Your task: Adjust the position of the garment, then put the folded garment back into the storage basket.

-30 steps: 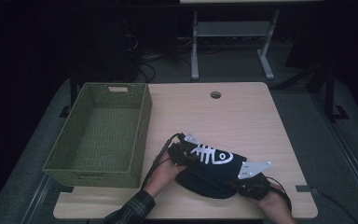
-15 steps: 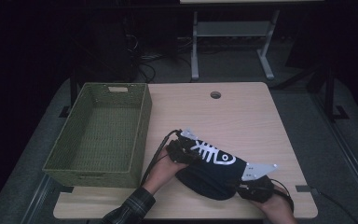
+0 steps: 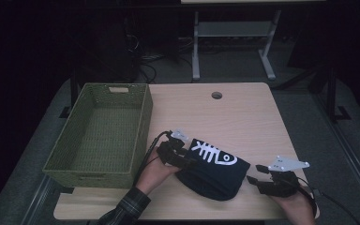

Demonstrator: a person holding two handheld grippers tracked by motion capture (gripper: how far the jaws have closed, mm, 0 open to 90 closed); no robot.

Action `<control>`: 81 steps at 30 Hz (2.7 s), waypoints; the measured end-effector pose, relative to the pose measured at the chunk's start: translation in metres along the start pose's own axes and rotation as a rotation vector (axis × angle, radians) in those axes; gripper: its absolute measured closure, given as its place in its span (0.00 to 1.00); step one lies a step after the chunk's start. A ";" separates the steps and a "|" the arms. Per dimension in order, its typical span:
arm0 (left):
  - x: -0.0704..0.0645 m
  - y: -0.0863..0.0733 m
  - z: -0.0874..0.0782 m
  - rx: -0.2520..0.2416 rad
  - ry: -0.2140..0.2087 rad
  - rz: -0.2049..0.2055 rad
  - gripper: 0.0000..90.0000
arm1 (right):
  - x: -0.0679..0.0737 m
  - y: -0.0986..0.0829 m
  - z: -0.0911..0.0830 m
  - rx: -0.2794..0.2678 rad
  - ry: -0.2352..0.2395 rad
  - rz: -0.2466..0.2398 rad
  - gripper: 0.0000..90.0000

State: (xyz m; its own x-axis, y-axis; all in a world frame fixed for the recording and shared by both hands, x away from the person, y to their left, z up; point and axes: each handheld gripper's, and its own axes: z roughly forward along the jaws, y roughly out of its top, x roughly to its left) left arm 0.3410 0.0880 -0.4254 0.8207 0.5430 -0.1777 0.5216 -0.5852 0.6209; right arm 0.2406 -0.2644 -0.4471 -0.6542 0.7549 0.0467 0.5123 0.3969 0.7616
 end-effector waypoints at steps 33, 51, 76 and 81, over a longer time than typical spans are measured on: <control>0.011 -0.017 0.029 0.018 -0.053 0.015 0.36 | -0.041 -0.021 0.027 0.061 -0.129 0.090 0.10; 0.014 -0.012 0.032 0.042 -0.195 0.001 0.79 | -0.041 -0.021 0.028 0.059 -0.131 0.093 0.10; -0.002 0.016 0.005 0.026 -0.152 0.006 0.84 | -0.041 -0.021 0.028 0.059 -0.131 0.096 0.10; -0.002 0.020 -0.002 0.030 -0.165 -0.003 0.84 | -0.041 -0.021 0.028 0.059 -0.131 0.096 0.10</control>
State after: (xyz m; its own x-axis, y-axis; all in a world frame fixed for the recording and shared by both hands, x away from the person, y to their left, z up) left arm 0.3489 0.0765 -0.4109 0.8451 0.4400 -0.3036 0.5286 -0.6027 0.5978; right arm 0.2723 -0.2889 -0.4830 -0.5244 0.8510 0.0297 0.6035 0.3468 0.7179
